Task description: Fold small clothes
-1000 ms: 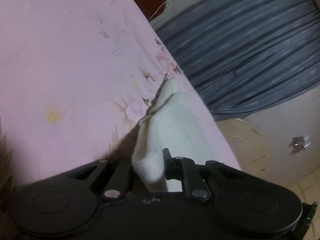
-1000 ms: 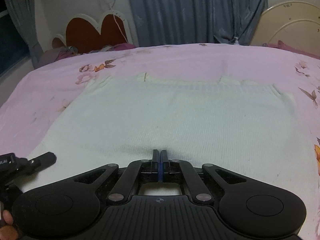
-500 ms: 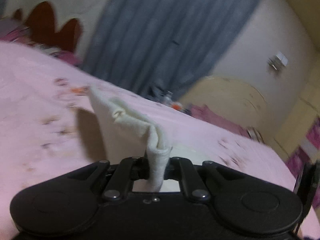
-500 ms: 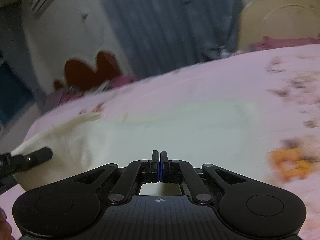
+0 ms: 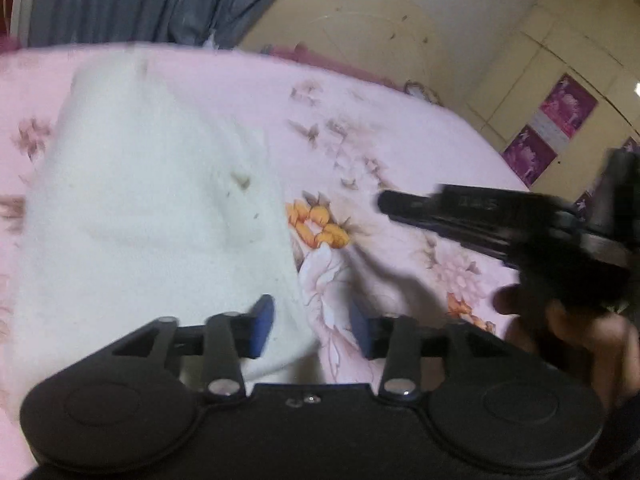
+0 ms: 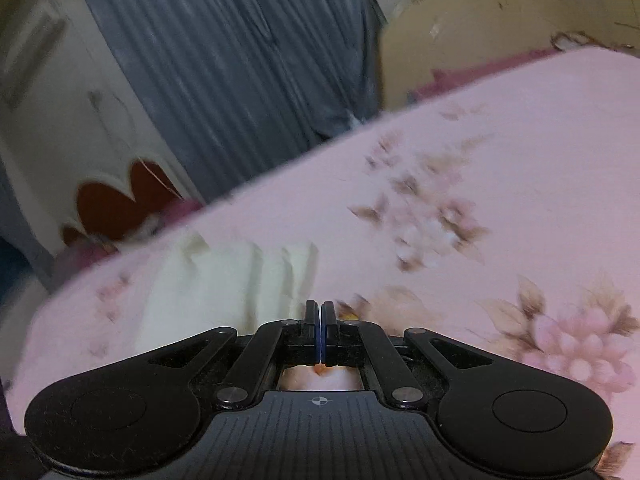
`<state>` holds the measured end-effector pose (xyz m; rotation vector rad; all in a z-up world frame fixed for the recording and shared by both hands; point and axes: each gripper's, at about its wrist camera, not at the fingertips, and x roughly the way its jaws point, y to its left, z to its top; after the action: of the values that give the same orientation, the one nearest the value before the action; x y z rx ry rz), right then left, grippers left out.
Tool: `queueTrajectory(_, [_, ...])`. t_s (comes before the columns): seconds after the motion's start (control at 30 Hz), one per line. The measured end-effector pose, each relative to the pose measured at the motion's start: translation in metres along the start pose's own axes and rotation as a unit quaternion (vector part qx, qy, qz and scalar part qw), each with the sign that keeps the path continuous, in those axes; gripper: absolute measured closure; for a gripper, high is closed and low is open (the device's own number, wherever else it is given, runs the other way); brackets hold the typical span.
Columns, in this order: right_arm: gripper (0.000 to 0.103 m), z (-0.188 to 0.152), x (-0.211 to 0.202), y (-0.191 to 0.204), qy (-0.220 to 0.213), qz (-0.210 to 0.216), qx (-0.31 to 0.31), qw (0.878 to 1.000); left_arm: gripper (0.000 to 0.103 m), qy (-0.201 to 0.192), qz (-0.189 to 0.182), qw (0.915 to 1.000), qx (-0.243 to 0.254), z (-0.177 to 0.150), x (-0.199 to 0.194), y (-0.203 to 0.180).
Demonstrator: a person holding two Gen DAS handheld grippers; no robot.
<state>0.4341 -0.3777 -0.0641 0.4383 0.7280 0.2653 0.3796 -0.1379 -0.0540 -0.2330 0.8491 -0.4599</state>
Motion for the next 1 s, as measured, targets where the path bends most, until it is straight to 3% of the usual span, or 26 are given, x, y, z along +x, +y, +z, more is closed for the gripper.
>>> queueTrajectory(0.03, [0.054,-0.004,-0.003,0.002,-0.006,0.016,-0.002,1.000,0.047,-0.021,-0.001,0.9998,-0.006,0.001,-0.014,0.006])
queueTrajectory(0.07, [0.047,-0.005,-0.006,0.002,-0.015,0.037,-0.003,0.999,0.046,-0.040,0.000,0.9990,-0.021,0.003,-0.027,0.016])
queueTrajectory(0.13, [0.047,-0.006,-0.004,0.007,-0.010,0.069,-0.004,0.998,0.049,-0.092,0.020,0.9944,-0.049,0.010,-0.052,0.046])
queueTrajectory(0.2, [0.047,-0.007,0.007,0.016,0.005,0.110,-0.002,0.994,0.056,-0.119,0.062,0.9893,-0.058,0.023,-0.059,0.069])
queueTrajectory(0.23, [0.047,-0.008,0.014,0.023,0.014,0.125,-0.005,0.992,0.064,-0.121,0.076,0.9873,-0.069,0.027,-0.058,0.083])
queueTrajectory(0.4, [0.047,-0.010,0.055,0.042,0.063,0.140,-0.007,0.988,0.070,-0.088,0.099,0.9870,-0.092,0.041,-0.028,0.126])
queueTrajectory(0.6, [0.067,-0.006,0.095,0.045,0.111,0.148,-0.004,0.983,0.070,-0.069,0.093,0.9901,-0.080,0.034,-0.016,0.136])
queueTrajectory(0.9, [0.068,-0.003,0.111,0.060,0.131,0.119,-0.022,0.984,0.069,-0.053,0.054,0.9951,-0.064,0.034,-0.021,0.147])
queueTrajectory(0.93, [0.093,-0.004,0.110,0.066,0.132,0.119,-0.038,0.983,0.069,-0.053,0.052,0.9954,-0.062,0.035,-0.022,0.148])
queueTrajectory(1.0, [0.092,-0.008,0.105,0.081,0.118,0.110,-0.071,0.984,0.069,-0.055,0.053,0.9955,-0.057,0.036,-0.024,0.150])
